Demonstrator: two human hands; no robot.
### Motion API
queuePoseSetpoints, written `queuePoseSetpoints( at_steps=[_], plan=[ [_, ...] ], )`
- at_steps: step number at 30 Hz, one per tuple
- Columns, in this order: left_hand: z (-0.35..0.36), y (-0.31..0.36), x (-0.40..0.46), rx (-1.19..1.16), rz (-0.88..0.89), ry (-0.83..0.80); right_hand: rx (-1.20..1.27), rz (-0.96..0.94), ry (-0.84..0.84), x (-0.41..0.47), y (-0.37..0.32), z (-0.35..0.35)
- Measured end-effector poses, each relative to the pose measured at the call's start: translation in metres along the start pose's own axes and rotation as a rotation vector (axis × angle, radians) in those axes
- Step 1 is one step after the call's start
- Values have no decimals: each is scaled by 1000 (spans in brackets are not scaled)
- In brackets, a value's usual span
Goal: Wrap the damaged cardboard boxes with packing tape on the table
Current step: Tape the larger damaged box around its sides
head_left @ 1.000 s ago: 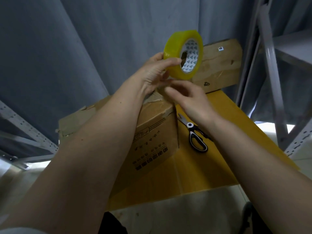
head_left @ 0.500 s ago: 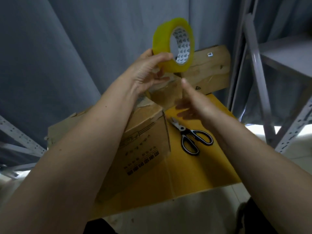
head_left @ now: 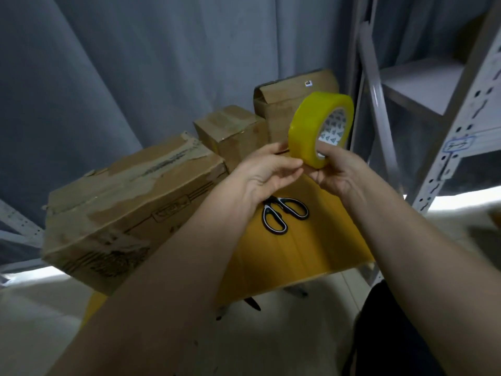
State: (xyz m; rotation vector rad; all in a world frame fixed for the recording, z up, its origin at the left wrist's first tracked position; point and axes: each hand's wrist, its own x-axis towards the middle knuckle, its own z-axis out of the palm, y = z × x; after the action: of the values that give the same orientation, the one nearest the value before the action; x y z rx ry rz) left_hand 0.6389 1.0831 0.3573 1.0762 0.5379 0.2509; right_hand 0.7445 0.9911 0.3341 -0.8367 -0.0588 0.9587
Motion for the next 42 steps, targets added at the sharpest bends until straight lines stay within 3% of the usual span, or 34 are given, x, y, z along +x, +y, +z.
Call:
queuePoseSetpoints(
  at_steps=[4,10,19,24,27,32,37,42],
  plan=[
    [0,-20,8,-251,-157,113,21,-8,38,9,3,-11],
    [-6,-31,19,-316,-238,147,-36,-96,104,24,1,-25],
    [2,-53,43,-363,-174,180,-4,-80,149,41,3,-36],
    [-6,-47,65,-16,-100,316,-283,-275,552,56,-5,-49],
    [-8,-46,81,147,-94,368,-339,-295,590,63,-5,-60],
    [-9,-60,114,399,-60,506,-634,-402,610,79,-4,-77],
    [-7,-73,138,1197,27,459,-980,-380,651,94,2,-83],
    [-24,-80,144,1313,-137,666,-938,-311,708,99,6,-90]
  ],
)
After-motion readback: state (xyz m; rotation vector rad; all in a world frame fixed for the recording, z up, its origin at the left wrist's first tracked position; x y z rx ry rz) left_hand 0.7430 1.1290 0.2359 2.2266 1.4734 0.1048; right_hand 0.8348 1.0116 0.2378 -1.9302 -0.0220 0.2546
